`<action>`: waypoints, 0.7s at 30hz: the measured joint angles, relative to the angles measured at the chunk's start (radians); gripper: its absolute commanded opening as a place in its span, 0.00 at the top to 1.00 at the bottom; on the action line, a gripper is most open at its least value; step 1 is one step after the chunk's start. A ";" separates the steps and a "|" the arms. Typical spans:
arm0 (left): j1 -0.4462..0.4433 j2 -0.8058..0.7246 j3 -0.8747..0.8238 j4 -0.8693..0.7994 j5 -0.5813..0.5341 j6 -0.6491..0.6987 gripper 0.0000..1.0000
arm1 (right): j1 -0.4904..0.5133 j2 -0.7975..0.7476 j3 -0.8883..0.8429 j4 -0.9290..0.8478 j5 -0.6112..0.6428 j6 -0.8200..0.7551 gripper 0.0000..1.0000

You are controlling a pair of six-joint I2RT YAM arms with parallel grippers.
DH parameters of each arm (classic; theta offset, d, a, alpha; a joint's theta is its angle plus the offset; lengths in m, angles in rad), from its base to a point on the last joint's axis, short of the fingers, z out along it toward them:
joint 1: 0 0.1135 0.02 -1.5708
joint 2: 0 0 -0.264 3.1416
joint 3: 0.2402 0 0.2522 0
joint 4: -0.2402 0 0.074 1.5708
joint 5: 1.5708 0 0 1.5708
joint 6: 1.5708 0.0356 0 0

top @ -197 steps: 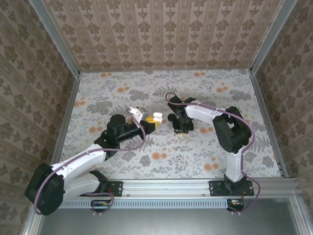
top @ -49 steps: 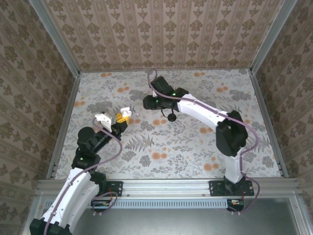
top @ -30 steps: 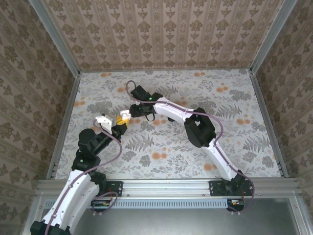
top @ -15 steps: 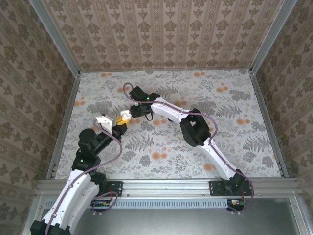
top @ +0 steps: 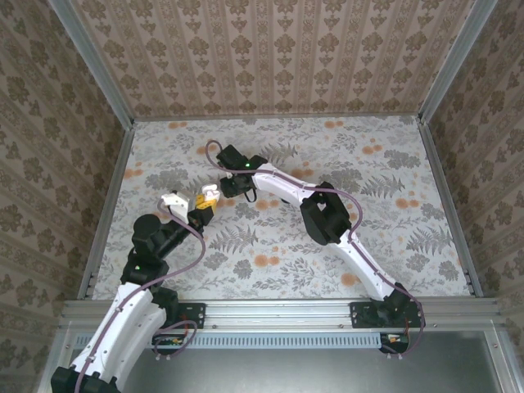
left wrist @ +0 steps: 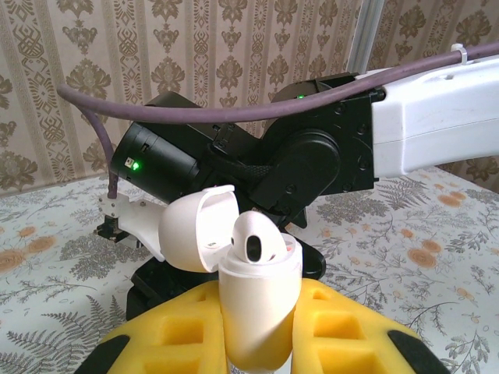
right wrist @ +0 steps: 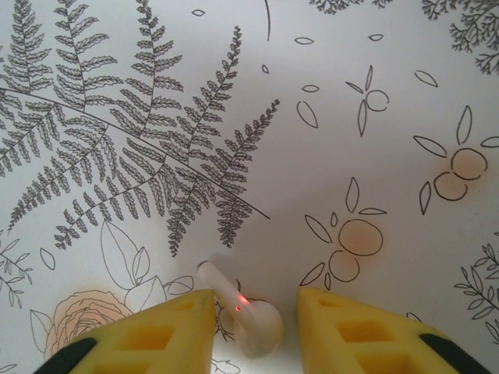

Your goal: Insert the wireless bluetooth earbuds into the charging case

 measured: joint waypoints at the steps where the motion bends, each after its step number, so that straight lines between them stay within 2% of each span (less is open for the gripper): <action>1: 0.000 0.000 0.000 0.000 0.000 0.000 0.93 | 0.000 0.000 0.000 -0.001 0.000 -0.002 0.71; 11: 0.000 0.000 0.000 0.000 0.000 0.000 0.93 | -0.001 -0.014 -0.029 0.002 0.006 -0.022 0.79; 21: 0.000 0.000 0.001 0.000 0.001 -0.015 0.93 | 0.000 -0.309 -0.485 0.054 -0.007 -0.021 0.81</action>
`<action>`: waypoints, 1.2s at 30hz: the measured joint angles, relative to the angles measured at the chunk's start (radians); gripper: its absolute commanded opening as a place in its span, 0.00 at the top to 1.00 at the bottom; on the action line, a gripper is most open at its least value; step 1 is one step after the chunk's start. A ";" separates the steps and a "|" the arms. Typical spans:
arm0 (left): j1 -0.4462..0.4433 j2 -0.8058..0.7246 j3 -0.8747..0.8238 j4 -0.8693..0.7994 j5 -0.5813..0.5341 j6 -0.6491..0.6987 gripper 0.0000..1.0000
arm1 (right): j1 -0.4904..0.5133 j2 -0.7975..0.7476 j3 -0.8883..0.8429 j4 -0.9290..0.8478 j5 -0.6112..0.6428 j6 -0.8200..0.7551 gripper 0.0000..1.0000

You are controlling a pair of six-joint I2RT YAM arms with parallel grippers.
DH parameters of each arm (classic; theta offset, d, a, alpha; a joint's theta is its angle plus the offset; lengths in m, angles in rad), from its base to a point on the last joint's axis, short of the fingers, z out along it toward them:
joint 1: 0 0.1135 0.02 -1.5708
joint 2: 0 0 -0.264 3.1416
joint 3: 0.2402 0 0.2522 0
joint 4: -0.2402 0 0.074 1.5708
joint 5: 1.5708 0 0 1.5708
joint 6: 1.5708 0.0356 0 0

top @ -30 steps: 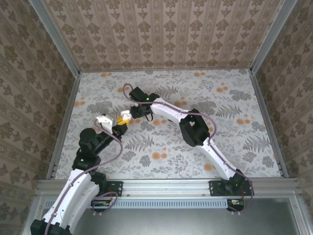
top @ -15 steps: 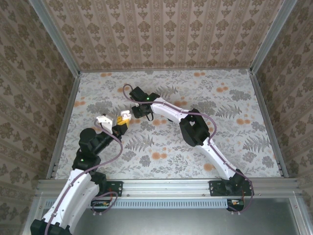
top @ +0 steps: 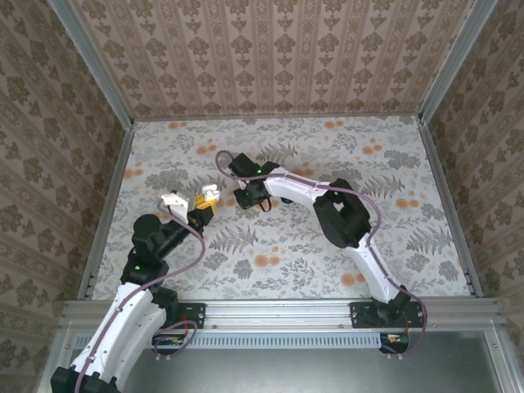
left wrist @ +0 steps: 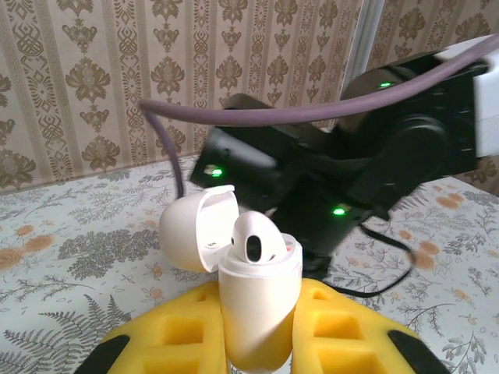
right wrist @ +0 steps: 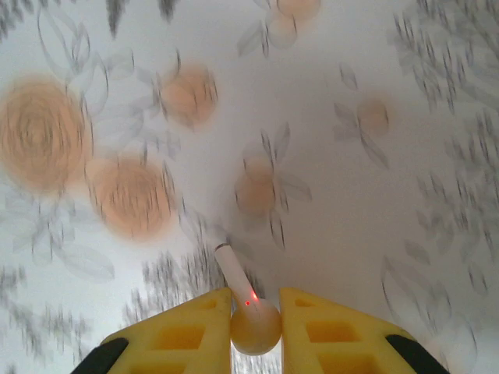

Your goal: Insert the wireless bluetooth earbuds into the charging case

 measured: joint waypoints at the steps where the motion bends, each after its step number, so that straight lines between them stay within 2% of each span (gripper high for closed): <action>1: 0.000 0.000 0.000 0.000 0.000 -0.004 0.93 | 0.000 -0.043 -0.055 0.006 -0.002 0.000 0.81; 11: -0.021 0.060 0.000 0.059 0.012 -0.072 0.93 | 0.000 -0.478 -0.586 0.086 -0.045 -0.014 0.83; 17: -0.124 0.195 0.013 0.122 0.017 -0.081 0.93 | -0.007 -0.521 -0.777 0.087 -0.081 -0.077 0.83; 19: -0.173 0.256 0.034 0.129 0.019 -0.074 0.94 | -0.012 -0.537 -0.794 0.097 -0.090 -0.089 0.80; 22: -0.229 0.317 0.060 0.144 0.022 -0.060 0.94 | -0.021 -0.558 -0.810 0.098 -0.096 -0.105 0.70; 27: -0.253 0.356 0.084 0.163 0.020 -0.049 0.94 | -0.027 -0.591 -0.812 0.086 -0.095 -0.090 0.63; 30: -0.257 0.355 0.085 0.167 0.013 -0.041 0.94 | -0.026 -0.639 -0.812 0.072 -0.092 -0.057 0.63; 36: -0.258 0.348 0.084 0.167 -0.013 -0.034 0.94 | -0.014 -0.794 -0.865 0.078 -0.093 0.064 0.71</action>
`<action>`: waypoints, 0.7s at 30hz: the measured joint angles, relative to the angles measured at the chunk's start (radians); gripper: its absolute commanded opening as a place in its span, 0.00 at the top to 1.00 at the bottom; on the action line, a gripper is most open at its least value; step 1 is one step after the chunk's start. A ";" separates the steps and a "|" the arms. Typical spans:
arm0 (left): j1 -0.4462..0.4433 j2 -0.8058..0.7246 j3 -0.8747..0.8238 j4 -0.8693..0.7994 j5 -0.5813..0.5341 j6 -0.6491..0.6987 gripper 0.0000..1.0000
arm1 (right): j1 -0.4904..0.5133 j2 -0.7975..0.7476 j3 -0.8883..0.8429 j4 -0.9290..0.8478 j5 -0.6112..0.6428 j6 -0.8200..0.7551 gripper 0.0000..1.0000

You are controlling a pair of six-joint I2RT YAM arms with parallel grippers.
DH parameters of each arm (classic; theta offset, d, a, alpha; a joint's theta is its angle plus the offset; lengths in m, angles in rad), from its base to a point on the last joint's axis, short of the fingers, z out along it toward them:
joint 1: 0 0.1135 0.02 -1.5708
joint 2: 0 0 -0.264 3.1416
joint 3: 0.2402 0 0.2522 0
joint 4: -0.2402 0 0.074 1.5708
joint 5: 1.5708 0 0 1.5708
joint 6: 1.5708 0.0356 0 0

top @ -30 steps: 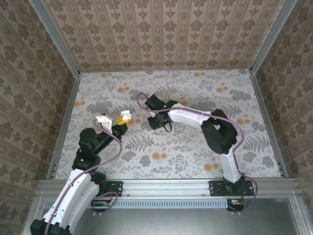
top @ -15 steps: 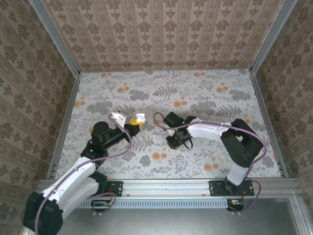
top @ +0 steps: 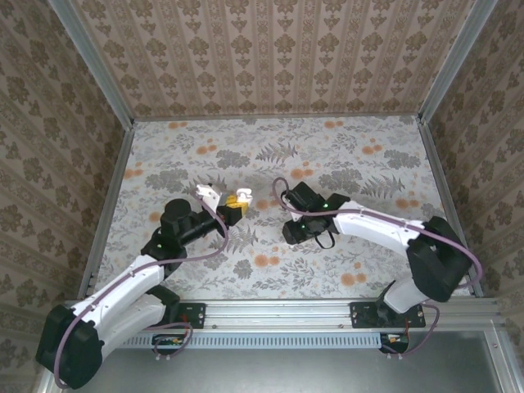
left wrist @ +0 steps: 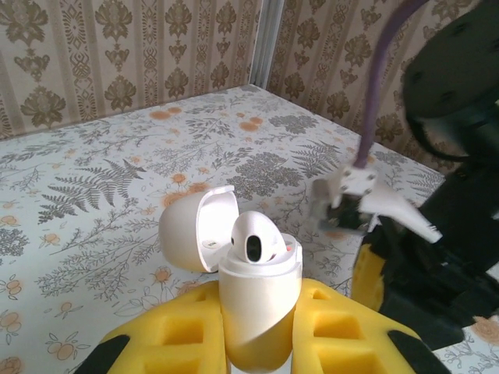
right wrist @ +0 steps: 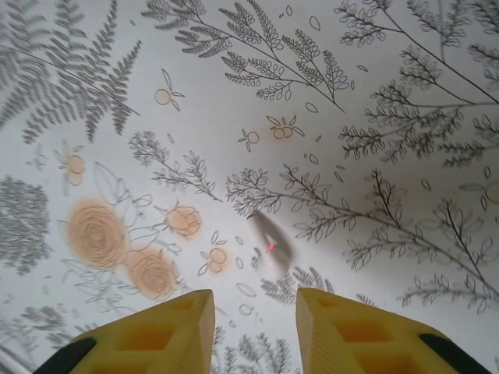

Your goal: Insert the wireless bluetooth earbuds into the charging case

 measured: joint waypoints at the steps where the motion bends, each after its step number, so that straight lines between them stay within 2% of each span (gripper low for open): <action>1: 0.000 -0.001 0.000 0.000 -0.006 0.000 0.94 | 0.011 -0.021 -0.020 0.016 -0.002 0.026 0.73; 8: 0.000 0.011 0.000 0.006 -0.029 -0.001 0.94 | 0.099 -0.008 -0.119 0.132 -0.021 0.174 0.81; 16: -0.001 0.021 0.000 0.015 -0.038 -0.004 0.94 | 0.100 0.102 -0.138 0.187 0.001 0.223 0.85; 21: -0.002 0.028 0.000 0.022 -0.044 -0.004 0.94 | 0.095 0.119 -0.134 0.180 0.024 0.222 0.86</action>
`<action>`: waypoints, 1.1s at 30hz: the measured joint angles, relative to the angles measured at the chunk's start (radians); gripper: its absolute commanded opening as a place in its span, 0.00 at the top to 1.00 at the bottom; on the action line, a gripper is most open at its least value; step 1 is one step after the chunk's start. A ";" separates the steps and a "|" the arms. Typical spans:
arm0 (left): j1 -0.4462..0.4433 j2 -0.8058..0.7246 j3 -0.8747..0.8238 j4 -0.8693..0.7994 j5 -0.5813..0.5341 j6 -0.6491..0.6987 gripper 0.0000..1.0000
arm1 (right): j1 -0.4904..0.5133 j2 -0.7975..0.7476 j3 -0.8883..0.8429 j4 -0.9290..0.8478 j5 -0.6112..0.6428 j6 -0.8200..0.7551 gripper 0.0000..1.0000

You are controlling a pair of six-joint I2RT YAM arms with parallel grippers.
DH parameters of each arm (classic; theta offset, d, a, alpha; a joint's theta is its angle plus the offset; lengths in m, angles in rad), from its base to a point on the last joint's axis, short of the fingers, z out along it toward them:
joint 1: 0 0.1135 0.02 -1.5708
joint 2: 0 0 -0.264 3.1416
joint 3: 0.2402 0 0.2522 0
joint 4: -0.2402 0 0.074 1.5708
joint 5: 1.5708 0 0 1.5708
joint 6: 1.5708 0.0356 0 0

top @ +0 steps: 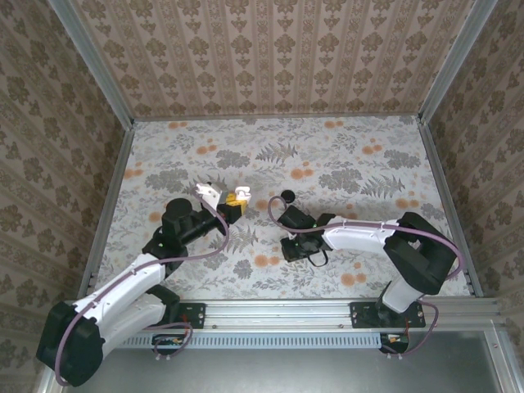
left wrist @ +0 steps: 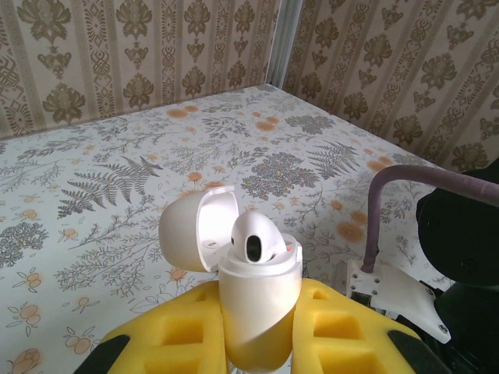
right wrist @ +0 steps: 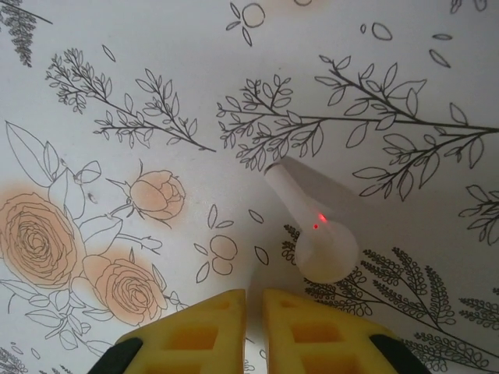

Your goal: Insert the wireless bluetooth earbuds into the charging case

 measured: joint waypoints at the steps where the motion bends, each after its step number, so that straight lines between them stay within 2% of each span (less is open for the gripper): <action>1: -0.001 0.005 0.000 0.002 -0.001 0.000 0.94 | -0.004 0.000 0.000 -0.002 0.000 0.000 0.86; 13: -0.006 0.077 0.001 0.011 -0.003 0.000 0.94 | -0.107 0.019 0.024 -0.023 0.011 -0.001 0.87; 23: -0.011 0.063 0.001 0.012 -0.004 0.000 0.93 | -0.134 0.030 0.067 -0.070 0.039 -0.005 0.86; 25: -0.011 0.054 0.001 0.011 -0.006 0.000 0.93 | -0.134 0.007 0.068 -0.095 0.044 -0.005 0.83; 30: -0.011 0.050 0.001 0.016 -0.007 0.001 0.93 | -0.131 -0.053 0.098 -0.147 0.048 -0.002 0.66; 33: -0.011 0.049 -0.012 0.078 0.018 0.001 0.93 | -0.125 -0.058 0.124 -0.153 0.048 0.008 0.60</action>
